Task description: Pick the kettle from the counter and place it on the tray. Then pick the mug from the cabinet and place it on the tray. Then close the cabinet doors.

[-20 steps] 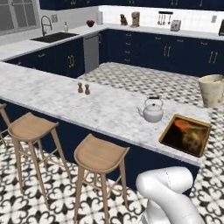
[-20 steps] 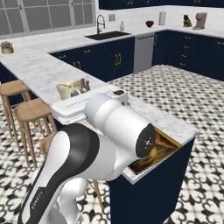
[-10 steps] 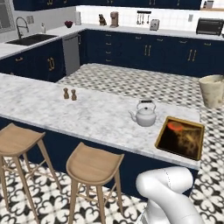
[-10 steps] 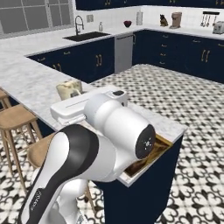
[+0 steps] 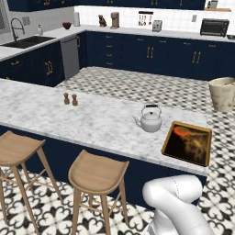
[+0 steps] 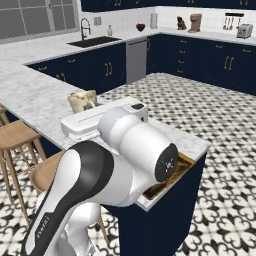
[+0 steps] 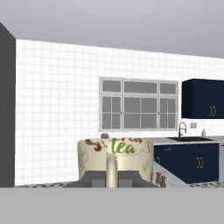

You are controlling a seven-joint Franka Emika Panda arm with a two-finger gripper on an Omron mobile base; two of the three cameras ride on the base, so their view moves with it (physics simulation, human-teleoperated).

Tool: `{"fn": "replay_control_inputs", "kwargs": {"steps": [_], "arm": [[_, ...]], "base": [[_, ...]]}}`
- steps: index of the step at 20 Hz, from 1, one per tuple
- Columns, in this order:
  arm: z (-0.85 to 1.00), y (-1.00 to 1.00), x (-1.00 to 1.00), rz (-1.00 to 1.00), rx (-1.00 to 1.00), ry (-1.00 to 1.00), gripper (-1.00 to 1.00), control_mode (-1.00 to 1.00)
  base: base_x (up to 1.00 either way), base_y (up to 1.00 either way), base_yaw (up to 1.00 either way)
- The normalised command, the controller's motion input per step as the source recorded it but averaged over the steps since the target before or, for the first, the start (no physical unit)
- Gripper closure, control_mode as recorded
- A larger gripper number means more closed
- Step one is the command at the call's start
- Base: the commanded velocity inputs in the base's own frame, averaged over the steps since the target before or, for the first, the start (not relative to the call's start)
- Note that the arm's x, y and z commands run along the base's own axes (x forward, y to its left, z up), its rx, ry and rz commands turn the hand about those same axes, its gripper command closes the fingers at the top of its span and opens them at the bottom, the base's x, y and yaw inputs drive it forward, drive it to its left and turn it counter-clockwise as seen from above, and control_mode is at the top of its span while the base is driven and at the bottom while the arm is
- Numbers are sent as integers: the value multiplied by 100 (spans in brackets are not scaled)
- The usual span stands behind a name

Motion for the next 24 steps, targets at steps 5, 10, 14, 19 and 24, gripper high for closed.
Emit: {"fn": "replay_control_inputs", "kwargs": {"steps": [5,10,14,19,24], "arm": [[-35,-62,28,15,7,-22,100,-100],[-51,-63,2,25,5,-22,100,-100],[-57,-47,11,27,1,-7,100,-100],[-45,-36,20,26,3,-1,100,-100],[-42,-17,34,23,1,0,100,-100]], "base": [[0,0,0],[0,0,0],[0,0,0],[0,0,0],[0,0,0]]}}
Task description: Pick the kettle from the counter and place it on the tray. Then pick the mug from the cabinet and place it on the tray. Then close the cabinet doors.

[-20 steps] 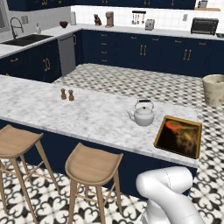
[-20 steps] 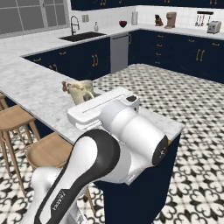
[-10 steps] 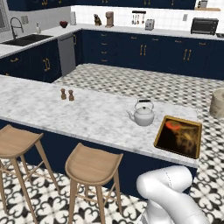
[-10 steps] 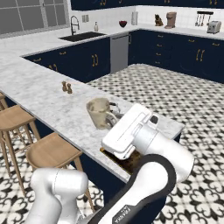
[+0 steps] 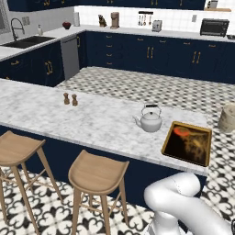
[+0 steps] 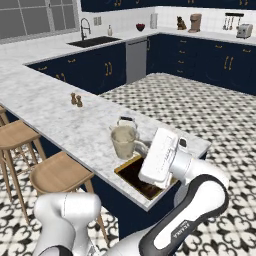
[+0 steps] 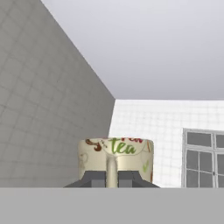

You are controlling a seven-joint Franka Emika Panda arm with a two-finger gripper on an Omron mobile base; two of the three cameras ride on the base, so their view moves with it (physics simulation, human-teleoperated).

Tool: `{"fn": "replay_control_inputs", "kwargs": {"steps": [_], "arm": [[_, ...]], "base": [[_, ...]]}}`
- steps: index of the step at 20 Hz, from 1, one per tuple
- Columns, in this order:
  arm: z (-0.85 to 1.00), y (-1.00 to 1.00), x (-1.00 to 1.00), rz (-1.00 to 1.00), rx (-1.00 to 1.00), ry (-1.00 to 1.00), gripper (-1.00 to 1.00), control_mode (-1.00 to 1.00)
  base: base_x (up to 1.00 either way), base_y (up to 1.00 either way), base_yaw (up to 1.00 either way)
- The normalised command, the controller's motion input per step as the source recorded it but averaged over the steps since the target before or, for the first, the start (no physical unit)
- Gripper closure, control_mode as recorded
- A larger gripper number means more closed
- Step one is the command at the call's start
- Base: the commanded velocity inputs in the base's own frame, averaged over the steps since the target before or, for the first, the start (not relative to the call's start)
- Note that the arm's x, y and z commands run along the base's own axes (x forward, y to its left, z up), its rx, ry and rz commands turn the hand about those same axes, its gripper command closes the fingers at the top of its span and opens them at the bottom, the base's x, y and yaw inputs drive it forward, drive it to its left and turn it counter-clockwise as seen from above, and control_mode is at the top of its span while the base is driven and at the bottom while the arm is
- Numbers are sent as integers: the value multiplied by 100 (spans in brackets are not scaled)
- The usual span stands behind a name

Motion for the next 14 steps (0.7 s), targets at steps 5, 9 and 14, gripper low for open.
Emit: {"fn": "replay_control_inputs", "kwargs": {"steps": [5,9,14], "arm": [[-41,-1,44,12,0,-5,100,-100],[-38,-1,21,2,0,-8,100,-100],[-36,1,21,-12,-3,-2,100,-100]], "base": [[0,0,0],[0,0,0],[0,0,0]]}}
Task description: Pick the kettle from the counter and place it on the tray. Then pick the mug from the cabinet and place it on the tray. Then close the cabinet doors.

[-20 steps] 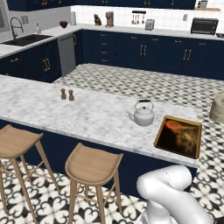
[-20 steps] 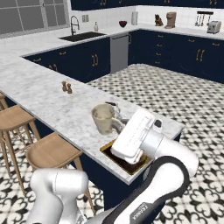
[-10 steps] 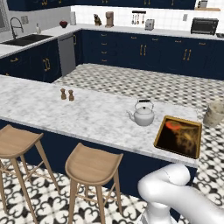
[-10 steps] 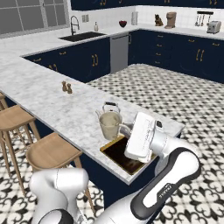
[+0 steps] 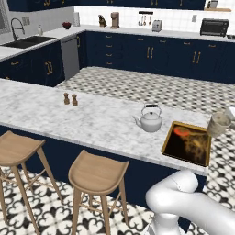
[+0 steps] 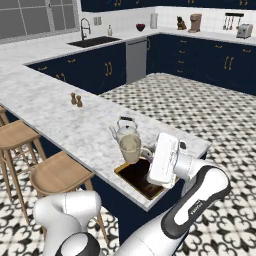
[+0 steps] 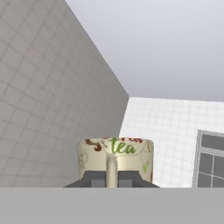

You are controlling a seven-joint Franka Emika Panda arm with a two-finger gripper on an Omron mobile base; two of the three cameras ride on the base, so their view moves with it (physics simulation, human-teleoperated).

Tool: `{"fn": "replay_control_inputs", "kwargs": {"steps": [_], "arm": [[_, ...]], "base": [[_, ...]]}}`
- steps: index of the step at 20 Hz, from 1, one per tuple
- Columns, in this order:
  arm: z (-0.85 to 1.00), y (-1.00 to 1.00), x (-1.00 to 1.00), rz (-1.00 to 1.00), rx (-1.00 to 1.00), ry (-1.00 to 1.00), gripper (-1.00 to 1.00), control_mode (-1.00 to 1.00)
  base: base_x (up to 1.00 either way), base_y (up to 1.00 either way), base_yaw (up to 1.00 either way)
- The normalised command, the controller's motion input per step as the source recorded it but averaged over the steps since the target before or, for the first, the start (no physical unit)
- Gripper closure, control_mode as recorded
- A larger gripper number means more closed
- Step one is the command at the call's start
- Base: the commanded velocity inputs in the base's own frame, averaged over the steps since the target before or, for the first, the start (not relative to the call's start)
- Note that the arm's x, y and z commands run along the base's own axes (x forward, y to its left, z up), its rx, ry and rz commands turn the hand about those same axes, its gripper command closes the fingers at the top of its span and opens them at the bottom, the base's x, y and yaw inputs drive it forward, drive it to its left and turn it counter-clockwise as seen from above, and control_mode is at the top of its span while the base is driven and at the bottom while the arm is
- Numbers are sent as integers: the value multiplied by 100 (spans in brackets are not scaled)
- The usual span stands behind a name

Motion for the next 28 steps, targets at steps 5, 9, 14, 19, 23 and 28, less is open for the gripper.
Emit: {"fn": "replay_control_inputs", "kwargs": {"steps": [5,9,14,19,23,28], "arm": [[-33,-4,43,-18,-2,0,100,-100],[-40,-21,40,-6,0,0,100,-100],[-40,-19,39,0,0,0,100,-100],[-36,-16,44,0,0,0,100,-100],[-39,-20,47,0,0,0,100,-100],[-32,-18,45,-1,-1,0,100,-100]], "base": [[0,0,0],[0,0,0],[0,0,0],[0,0,0],[0,0,0],[0,0,0]]}}
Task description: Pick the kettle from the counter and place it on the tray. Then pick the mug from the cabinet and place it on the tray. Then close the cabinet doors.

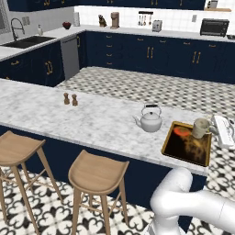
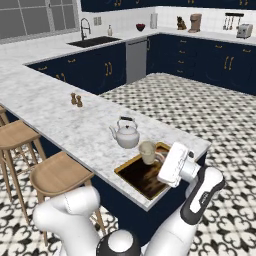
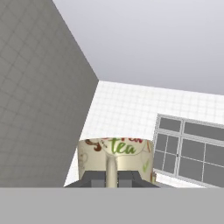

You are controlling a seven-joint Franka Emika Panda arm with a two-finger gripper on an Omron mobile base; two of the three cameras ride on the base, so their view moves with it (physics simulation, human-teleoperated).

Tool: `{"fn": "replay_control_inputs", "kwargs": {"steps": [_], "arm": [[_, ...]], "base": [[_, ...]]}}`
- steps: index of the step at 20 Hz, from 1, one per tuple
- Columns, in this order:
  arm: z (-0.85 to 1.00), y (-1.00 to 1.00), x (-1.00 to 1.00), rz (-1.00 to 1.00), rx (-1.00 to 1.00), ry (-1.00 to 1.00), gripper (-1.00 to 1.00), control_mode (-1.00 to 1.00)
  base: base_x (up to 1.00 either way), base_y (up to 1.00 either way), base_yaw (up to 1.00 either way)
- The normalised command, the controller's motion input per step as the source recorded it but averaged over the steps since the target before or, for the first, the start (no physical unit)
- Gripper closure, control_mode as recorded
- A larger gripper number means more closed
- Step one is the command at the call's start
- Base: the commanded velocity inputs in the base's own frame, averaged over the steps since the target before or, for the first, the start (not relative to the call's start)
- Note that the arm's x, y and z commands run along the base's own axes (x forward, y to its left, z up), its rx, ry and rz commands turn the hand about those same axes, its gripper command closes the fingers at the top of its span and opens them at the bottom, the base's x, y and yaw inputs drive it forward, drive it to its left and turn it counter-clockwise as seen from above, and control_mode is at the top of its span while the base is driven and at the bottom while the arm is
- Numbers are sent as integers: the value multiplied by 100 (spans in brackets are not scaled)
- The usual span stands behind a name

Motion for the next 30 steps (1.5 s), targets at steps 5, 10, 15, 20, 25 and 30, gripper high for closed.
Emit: {"fn": "replay_control_inputs", "kwargs": {"steps": [5,10,15,20,25,30], "arm": [[-22,-13,46,0,0,1,100,-100],[-23,-19,27,0,0,1,100,-100],[-22,-11,18,0,0,8,100,-100],[-25,-5,19,0,0,8,100,-100],[-22,-4,19,0,0,5,100,-100],[-17,-15,21,0,0,0,100,-100]], "base": [[0,0,0],[0,0,0],[0,0,0],[0,0,0],[0,0,0],[0,0,0]]}}
